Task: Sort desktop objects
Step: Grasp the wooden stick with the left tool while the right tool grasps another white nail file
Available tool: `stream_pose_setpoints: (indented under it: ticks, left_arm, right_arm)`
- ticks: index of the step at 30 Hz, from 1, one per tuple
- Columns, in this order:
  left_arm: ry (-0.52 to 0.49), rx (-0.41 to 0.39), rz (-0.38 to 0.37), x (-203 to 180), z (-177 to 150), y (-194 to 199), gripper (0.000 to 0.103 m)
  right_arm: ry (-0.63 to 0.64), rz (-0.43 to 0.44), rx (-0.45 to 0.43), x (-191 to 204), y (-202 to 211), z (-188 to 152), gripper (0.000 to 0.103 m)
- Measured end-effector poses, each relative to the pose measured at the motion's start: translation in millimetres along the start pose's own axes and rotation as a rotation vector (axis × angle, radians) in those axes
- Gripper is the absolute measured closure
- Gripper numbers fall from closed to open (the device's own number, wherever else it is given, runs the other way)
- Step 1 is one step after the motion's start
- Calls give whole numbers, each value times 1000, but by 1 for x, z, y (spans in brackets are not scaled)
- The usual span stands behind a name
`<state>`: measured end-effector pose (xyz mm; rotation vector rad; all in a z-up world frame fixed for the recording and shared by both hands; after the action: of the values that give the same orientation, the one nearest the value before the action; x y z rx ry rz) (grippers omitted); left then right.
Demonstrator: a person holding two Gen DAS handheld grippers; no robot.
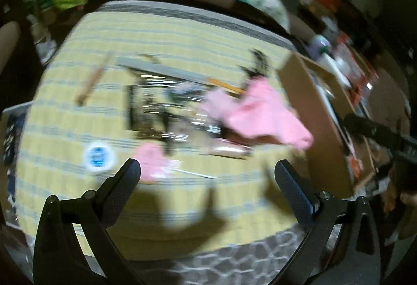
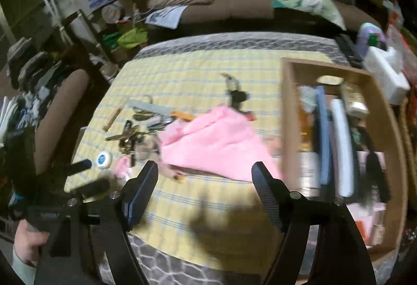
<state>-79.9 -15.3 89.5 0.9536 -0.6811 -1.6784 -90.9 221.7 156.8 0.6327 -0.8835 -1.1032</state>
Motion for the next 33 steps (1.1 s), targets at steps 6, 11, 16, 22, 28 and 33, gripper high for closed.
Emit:
stream_pose_setpoints:
  ticks: [6,11,16,22,28,33]
  left_arm:
    - [87,0,59,77,6,-5,0]
    - [81,7,139,135,26,-17,0]
    - [-32,48,197,157,51,-48,0]
    - [-217,128,238,149,81,-95,3]
    - [-292,197,223,147,91,-129,19]
    - [-277,182,209,147,91,-134,28]
  right_arm:
    - [39,38,39,41,-52,15,26]
    - [128,27,61,71,-99,41,26]
    - [245,19,91,100,-149,63,29]
    - [382,19,179,123,-208,77,43]
    - [473,13,261,132,-251,79,44]
    - [470,31,310,132,-268,77,61]
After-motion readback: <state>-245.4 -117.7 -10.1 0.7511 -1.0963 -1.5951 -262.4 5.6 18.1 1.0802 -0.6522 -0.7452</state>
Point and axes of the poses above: each gripper's, at about its wrist camera, not at the fingertips, and y roughly against the way its jaws point, x to its left, z to its top, the point moved 1 cm from there along -y, roughly the way its jaws point, and after that the axes turned 8 degrees about -y, right-handed, at the moved point
